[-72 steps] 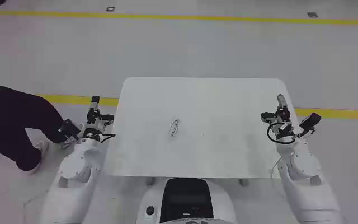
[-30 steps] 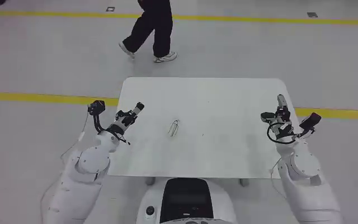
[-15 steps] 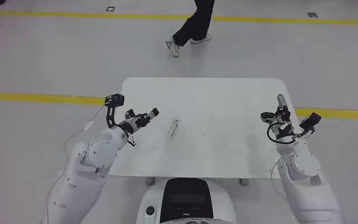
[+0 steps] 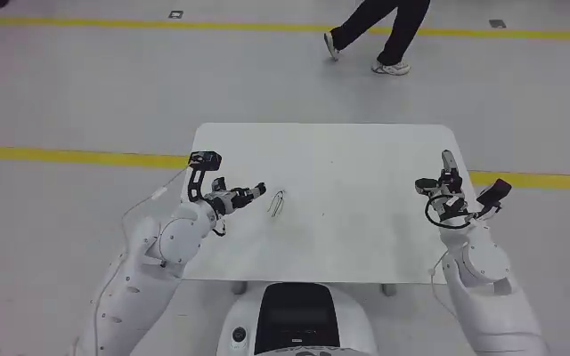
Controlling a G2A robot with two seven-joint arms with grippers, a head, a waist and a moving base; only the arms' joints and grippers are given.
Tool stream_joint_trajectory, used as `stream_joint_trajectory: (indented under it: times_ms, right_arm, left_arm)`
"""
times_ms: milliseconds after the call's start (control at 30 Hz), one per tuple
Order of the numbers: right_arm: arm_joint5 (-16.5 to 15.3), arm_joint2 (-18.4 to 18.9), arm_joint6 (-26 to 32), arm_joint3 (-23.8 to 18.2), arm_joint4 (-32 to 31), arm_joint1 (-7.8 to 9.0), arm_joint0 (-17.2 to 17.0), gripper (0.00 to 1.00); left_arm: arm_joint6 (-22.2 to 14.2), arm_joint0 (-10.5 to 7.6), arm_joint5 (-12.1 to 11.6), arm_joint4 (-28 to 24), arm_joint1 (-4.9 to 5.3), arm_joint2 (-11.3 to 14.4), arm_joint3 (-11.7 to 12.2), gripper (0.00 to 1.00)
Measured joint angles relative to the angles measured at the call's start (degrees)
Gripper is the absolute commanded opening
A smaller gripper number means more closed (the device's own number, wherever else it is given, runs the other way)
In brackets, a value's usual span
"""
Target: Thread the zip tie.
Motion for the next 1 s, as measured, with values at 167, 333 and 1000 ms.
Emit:
stream_joint_trajectory:
  times_ms: [167,333,1000]
  right_arm:
    - [0.00,0.00,0.00,0.00,0.00,0.00,0.00,1.00]
    - [0.00,0.00,0.00,0.00,0.00,0.00,0.00,1.00]
    - [0.00,0.00,0.00,0.00,0.00,0.00,0.00,1.00]
  left_arm:
    - [-6.75,-8.41,1.65,6.61,-1.07,7.98,4.43,1.00]
    - [-13.18,-17.59,3.48,9.43,-2.91,17.14,12.68,1.00]
    - [-17.50,-25.19,3.91,13.58,-5.40,25.47,19.70,1.00]
